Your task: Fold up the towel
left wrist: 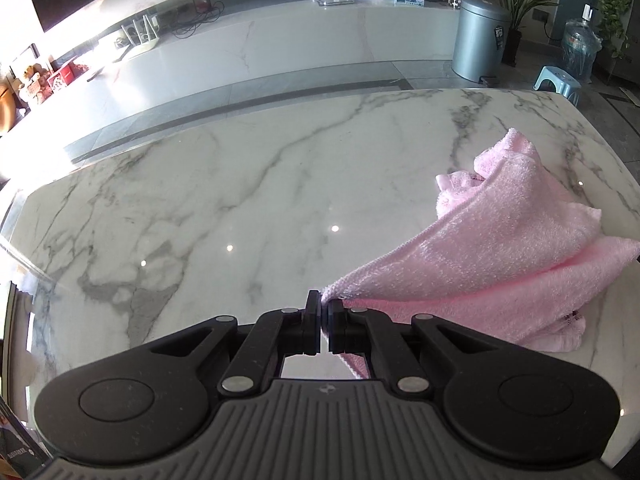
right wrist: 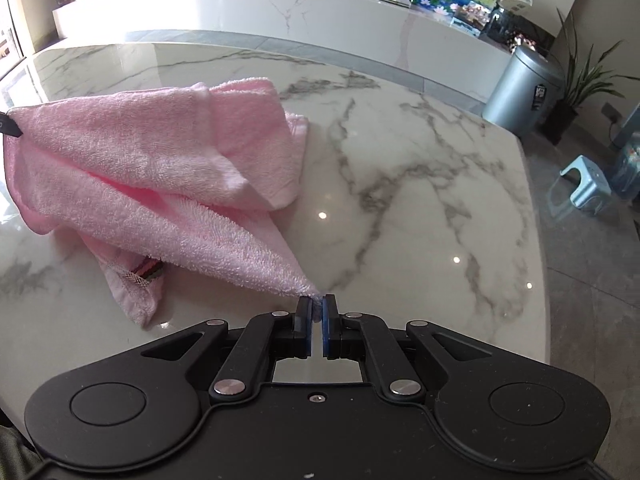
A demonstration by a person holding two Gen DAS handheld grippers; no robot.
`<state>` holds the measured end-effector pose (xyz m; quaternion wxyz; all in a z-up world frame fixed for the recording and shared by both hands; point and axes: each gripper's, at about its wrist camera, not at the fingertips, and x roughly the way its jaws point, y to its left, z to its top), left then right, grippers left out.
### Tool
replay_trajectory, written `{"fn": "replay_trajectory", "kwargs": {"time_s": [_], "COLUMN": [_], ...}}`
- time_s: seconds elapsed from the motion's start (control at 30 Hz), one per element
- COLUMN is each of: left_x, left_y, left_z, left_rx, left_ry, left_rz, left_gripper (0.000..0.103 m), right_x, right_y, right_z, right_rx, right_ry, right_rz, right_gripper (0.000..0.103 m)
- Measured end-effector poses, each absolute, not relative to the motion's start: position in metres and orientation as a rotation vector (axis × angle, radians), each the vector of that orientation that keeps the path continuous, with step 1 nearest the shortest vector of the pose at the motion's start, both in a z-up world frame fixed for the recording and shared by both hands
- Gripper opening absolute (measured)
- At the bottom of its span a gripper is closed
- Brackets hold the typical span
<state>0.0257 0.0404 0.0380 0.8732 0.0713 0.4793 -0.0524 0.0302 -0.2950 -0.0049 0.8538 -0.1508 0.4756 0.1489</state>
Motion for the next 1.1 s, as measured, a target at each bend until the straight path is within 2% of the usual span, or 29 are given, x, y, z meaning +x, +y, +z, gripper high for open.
{"fn": "replay_trajectory", "kwargs": {"time_s": [0.13, 0.33, 0.4, 0.47, 0.67, 0.77, 0.9, 1.1], "left_x": [0.019, 0.011, 0.009, 0.007, 0.003, 0.002, 0.003, 0.005], "left_y": [0.038, 0.038, 0.040, 0.041, 0.032, 0.024, 0.012, -0.022], "left_z": [0.035, 0.029, 0.030, 0.033, 0.046, 0.052, 0.059, 0.070], "left_rx": [0.171, 0.198, 0.207, 0.208, 0.232, 0.244, 0.255, 0.347], "left_ry": [1.007, 1.015, 1.004, 0.992, 0.944, 0.923, 0.902, 0.860], "left_rz": [-0.102, -0.077, -0.067, -0.063, -0.111, -0.156, -0.210, -0.312], "left_gripper": [0.002, 0.015, 0.033, 0.042, 0.050, 0.051, 0.051, 0.051], "right_x": [0.025, 0.018, 0.014, 0.010, 0.002, -0.001, -0.004, -0.006], "right_y": [-0.293, -0.287, -0.287, -0.288, -0.295, -0.296, -0.294, -0.290], "right_z": [-0.001, 0.003, 0.002, 0.002, 0.000, 0.002, 0.009, 0.019], "right_rx": [-0.335, -0.352, -0.355, -0.357, -0.315, -0.308, -0.311, -0.310], "right_ry": [1.000, 1.015, 1.025, 1.034, 1.037, 1.020, 1.008, 0.986], "right_rz": [0.318, 0.335, 0.338, 0.337, 0.340, 0.350, 0.389, 0.436], "right_gripper": [0.003, 0.003, 0.003, 0.003, 0.004, 0.014, 0.036, 0.039]}}
